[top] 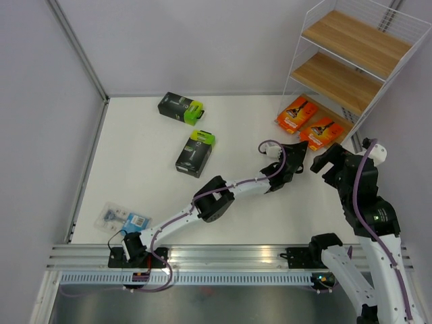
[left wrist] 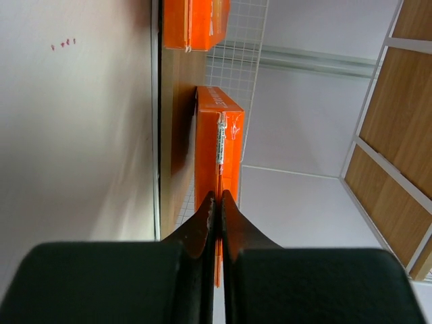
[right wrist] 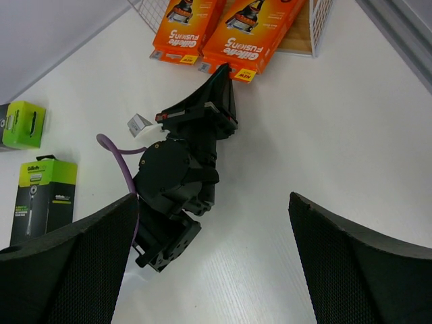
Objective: Place and organize the shaving razors onto the shelf
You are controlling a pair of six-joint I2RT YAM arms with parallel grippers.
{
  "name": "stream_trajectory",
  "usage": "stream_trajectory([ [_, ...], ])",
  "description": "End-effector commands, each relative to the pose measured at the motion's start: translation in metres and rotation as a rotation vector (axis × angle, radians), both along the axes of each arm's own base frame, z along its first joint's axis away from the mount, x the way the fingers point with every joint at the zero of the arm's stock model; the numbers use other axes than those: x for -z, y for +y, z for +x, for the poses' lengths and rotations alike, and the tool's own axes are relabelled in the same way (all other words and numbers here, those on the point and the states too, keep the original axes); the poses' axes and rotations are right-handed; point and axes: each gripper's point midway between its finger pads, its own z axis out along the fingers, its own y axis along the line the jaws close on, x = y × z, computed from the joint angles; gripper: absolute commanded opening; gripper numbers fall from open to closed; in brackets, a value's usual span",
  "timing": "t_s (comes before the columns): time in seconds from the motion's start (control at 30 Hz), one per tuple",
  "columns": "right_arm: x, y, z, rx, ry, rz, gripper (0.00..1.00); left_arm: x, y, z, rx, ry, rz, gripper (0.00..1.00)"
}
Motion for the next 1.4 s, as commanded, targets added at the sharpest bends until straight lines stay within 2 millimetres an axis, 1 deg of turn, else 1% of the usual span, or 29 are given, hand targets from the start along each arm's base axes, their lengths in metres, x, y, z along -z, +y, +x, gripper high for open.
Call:
stream_trajectory([
  [0.0,0.002,0.003,0.006,-0.002,-0.010,0.013,0.98,-0.020,-0.007,-0.006,-0.003,-0.014,-0.097,0.02],
  [0.13,0.004,0.000,0.009,0.011,-0.011,0.002,0.98,-0.017,-0.015,-0.015,0.015,-0.029,-0.046,0.02],
  [0.2,0.006,0.001,0.011,0.007,-0.007,0.000,0.98,-0.008,-0.015,-0.017,0.018,0.006,-0.061,0.08],
  [0.3,0.012,0.003,0.012,0.001,0.007,0.002,0.98,0.011,-0.015,-0.020,0.034,0.065,-0.107,0.26],
  [0.4,0.014,0.005,0.013,-0.008,0.009,0.008,0.98,-0.004,-0.017,-0.021,0.072,0.031,-0.111,0.41],
  [0.43,0.013,0.006,0.013,-0.015,0.007,0.009,0.98,-0.019,-0.016,-0.021,0.081,-0.008,-0.132,0.46],
  [0.47,0.014,0.008,0.015,-0.025,0.017,0.008,0.98,-0.013,-0.014,-0.023,0.092,-0.028,-0.068,0.57],
  [0.53,0.012,0.016,0.019,-0.096,0.035,-0.013,0.98,-0.053,-0.010,-0.023,0.107,-0.074,-0.106,0.61],
  [0.57,0.010,0.018,0.020,-0.116,0.041,-0.027,0.98,-0.031,0.000,-0.022,0.108,-0.051,-0.067,0.62],
  [0.6,0.002,0.019,0.020,-0.139,0.037,-0.042,0.98,-0.065,0.008,-0.022,0.106,-0.081,-0.115,0.64],
  [0.63,0.002,0.020,0.024,-0.149,0.051,-0.053,0.98,-0.068,0.018,-0.022,0.103,-0.087,-0.125,0.71],
  [0.67,-0.003,0.021,0.025,-0.157,0.047,-0.062,0.98,-0.049,0.036,-0.021,0.102,-0.090,-0.101,0.79],
  [0.7,-0.010,0.020,0.027,-0.167,0.032,-0.081,0.98,-0.087,0.048,-0.022,0.107,-0.134,-0.136,0.79],
  [0.73,-0.012,0.021,0.031,-0.175,0.030,-0.090,0.98,-0.092,0.055,-0.026,0.133,-0.152,-0.127,0.83],
  [0.77,-0.015,0.021,0.033,-0.181,0.022,-0.100,0.98,-0.076,0.077,-0.025,0.128,-0.144,-0.082,0.84],
  [0.8,-0.020,0.022,0.039,-0.189,0.004,-0.113,0.98,-0.108,0.090,-0.028,0.134,-0.179,-0.102,0.84],
  [0.83,-0.024,0.022,0.041,-0.195,-0.007,-0.119,0.98,-0.087,0.106,-0.037,0.160,-0.156,-0.044,0.84],
  [0.9,-0.036,0.025,0.052,-0.213,-0.052,-0.132,0.98,-0.095,0.132,-0.038,0.161,-0.171,-0.035,0.84],
  [0.93,-0.035,0.029,0.059,-0.238,-0.048,-0.139,0.98,-0.095,0.148,-0.051,0.202,-0.164,-0.016,0.83],
  [1.0,-0.036,0.035,0.073,-0.260,-0.069,-0.142,0.97,-0.103,0.172,-0.054,0.232,-0.190,-0.013,0.82],
  [1.03,-0.027,0.039,0.083,-0.298,-0.047,-0.171,0.96,-0.102,0.182,-0.071,0.302,-0.191,0.015,0.80],
  [1.07,-0.017,0.045,0.089,-0.334,-0.032,-0.172,0.90,-0.106,0.196,-0.070,0.313,-0.206,0.033,0.79],
  [1.13,-0.003,0.051,0.107,-0.367,-0.023,-0.183,0.84,-0.088,0.210,-0.088,0.410,-0.206,0.154,0.77],
  [1.17,0.006,0.053,0.115,-0.385,-0.026,-0.202,0.79,-0.112,0.223,-0.088,0.412,-0.250,0.176,0.77],
  [1.23,0.027,0.057,0.128,-0.400,0.018,-0.206,0.73,-0.085,0.236,-0.101,0.497,-0.214,0.376,0.77],
  [1.27,0.035,0.057,0.132,-0.408,0.037,-0.214,0.67,-0.100,0.248,-0.099,0.490,-0.229,0.416,0.77],
  [1.3,0.052,0.054,0.139,-0.392,0.077,-0.228,0.64,-0.078,0.261,-0.106,0.517,-0.140,0.512,0.77],
  [1.33,0.061,0.051,0.142,-0.382,0.101,-0.244,0.59,-0.076,0.270,-0.106,0.524,-0.164,0.595,0.77],
  [1.37,0.071,0.046,0.143,-0.367,0.128,-0.266,0.47,-0.091,0.283,-0.106,0.510,-0.192,0.630,0.77],
])
